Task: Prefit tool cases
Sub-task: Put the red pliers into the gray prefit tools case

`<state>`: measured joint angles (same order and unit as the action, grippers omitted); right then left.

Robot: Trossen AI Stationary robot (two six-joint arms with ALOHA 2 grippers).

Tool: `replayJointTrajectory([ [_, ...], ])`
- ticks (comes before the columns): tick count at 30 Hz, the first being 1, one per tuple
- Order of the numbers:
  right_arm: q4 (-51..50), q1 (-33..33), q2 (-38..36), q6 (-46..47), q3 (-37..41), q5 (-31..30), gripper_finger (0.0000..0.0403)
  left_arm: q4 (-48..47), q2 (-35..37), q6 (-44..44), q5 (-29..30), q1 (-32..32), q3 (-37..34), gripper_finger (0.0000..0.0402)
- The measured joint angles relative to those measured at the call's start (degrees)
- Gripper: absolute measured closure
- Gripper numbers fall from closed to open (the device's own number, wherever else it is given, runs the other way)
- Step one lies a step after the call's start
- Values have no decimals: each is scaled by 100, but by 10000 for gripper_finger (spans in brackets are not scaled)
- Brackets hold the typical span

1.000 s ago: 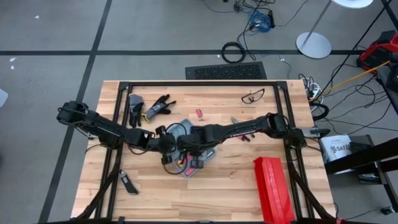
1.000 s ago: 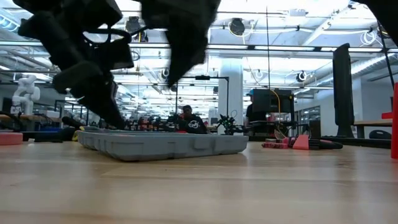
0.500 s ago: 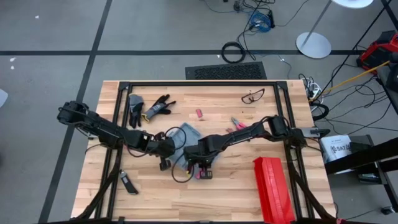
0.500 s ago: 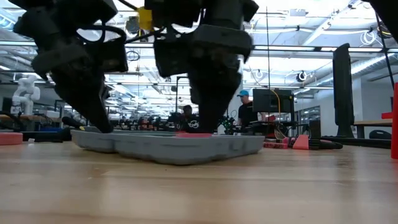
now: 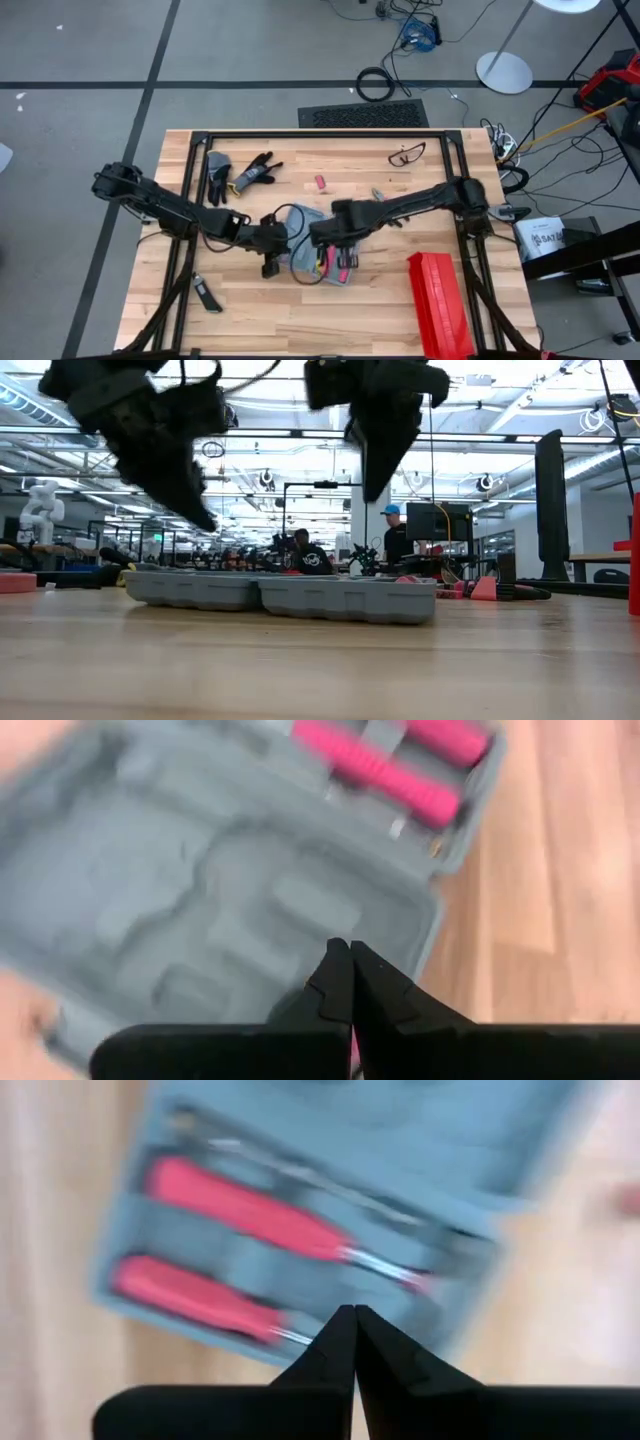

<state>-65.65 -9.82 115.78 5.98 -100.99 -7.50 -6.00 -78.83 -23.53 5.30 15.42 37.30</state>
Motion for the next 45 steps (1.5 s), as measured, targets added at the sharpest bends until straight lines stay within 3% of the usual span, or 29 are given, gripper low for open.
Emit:
replayJointTrajectory([
  [3, -253, 97, -454, 240, 228, -980, 403, -40, 4, 649, 409, -93, 197, 402],
  [5, -305, 247, -890, 491, 637, -1303, 403, -85, 5, 1160, 681, -254, 269, 402],
  [10, 24, 965, -2456, 1149, 2340, -1372, 403, -632, 303, 2622, 1387, -1057, 593, 402],
  [13, 976, 1620, -3516, 1219, 3411, -1352, 403, -424, 695, 3772, 1612, -1885, 806, 402],
  [15, 2108, 2031, -4074, 1114, 3977, -1272, 403, 156, 952, 4575, 1183, -2557, 962, 402],
  [19, 4217, 2545, -4476, 285, 4758, -628, 403, 1098, 977, 5388, -628, -4015, 1193, 402],
  [23, 4723, 2680, -4248, -147, 4850, -289, 403, 1195, 384, 5282, -2183, -4824, 1362, 402],
  [25, 4576, 2675, -4138, -319, 4810, -288, 403, 1174, 39, 5256, -2462, -4863, 1401, 402],
  [33, 4564, 2605, -4119, -393, 4798, -16, 388, 1387, -559, 5311, -2519, -4601, 1563, 388],
  [40, 4332, 2540, -4119, 94, 4795, 11, 307, 1283, -549, 5674, -2618, -4502, 1580, 299],
  [45, 3542, 2546, -4119, 1513, 4791, -130, 257, 644, -547, 6248, -2518, -4438, 1580, 250],
])
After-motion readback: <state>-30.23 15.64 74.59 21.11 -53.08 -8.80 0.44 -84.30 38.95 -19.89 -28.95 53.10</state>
